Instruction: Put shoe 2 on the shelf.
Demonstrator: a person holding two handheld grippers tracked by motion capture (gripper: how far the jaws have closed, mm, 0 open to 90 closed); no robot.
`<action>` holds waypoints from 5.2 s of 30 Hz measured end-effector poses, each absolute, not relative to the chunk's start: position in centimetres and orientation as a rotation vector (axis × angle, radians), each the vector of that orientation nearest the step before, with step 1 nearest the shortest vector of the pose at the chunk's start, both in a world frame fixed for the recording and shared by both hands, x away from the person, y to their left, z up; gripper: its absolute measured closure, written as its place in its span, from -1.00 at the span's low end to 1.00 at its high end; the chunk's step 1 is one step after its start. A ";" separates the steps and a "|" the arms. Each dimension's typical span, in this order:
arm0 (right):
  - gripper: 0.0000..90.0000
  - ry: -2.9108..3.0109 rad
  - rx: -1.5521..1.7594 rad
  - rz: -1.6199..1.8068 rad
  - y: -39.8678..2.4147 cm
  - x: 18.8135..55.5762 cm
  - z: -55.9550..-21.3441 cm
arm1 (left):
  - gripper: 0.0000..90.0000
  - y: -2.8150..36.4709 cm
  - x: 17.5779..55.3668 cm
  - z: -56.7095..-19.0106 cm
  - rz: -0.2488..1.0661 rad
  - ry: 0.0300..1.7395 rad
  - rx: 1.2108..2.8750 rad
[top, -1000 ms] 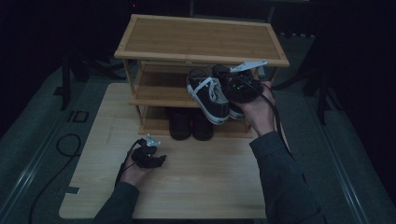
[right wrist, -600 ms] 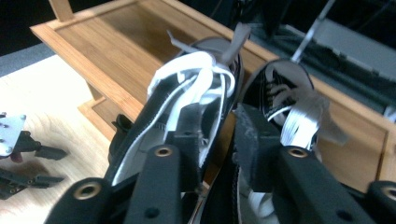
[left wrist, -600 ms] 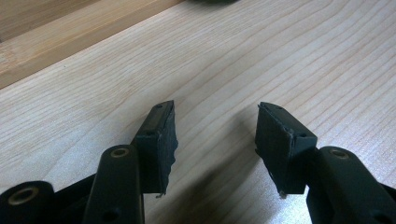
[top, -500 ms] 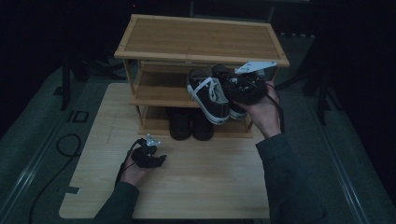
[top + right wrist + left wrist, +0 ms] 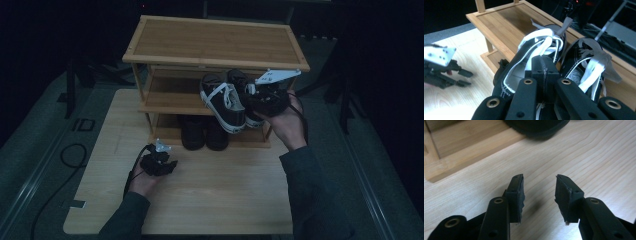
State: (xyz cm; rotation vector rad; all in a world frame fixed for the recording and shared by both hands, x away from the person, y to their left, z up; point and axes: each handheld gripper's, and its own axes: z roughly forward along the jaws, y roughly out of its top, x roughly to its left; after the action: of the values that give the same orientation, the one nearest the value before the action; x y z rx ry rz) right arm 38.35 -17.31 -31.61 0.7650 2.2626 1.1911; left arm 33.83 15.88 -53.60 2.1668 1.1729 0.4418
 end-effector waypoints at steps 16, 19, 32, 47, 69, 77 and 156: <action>1.00 2.340 0.597 1.193 -16.2 36.7 -32.0 | 0.50 14.6 35.4 -47.9 0.399 1.088 2.112; 1.00 2.356 0.577 1.187 -15.8 36.6 -32.2 | 0.47 14.5 35.7 -46.7 0.413 1.076 2.103; 1.00 2.409 0.491 1.193 -14.8 35.3 -32.9 | 0.53 13.3 36.8 -42.1 0.510 1.008 2.135; 1.00 2.490 0.448 1.149 -14.4 35.0 -35.7 | 0.78 11.4 38.5 -38.6 0.605 0.954 2.129; 1.00 2.550 0.525 1.160 -15.9 35.1 -40.4 | 1.00 7.4 42.5 -37.8 0.716 0.953 2.167; 0.99 2.549 0.551 1.153 -16.7 35.2 -40.9 | 1.00 6.3 43.8 -38.4 0.748 1.013 2.171; 1.00 2.469 0.430 1.270 -16.8 35.2 -39.6 | 1.00 8.4 43.5 -39.1 0.637 0.970 2.149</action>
State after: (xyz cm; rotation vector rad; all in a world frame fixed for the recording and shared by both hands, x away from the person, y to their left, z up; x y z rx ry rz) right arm 35.23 -16.85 -39.65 0.4302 2.4687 1.2699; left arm 43.46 8.36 -39.11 2.1491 0.9697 0.6371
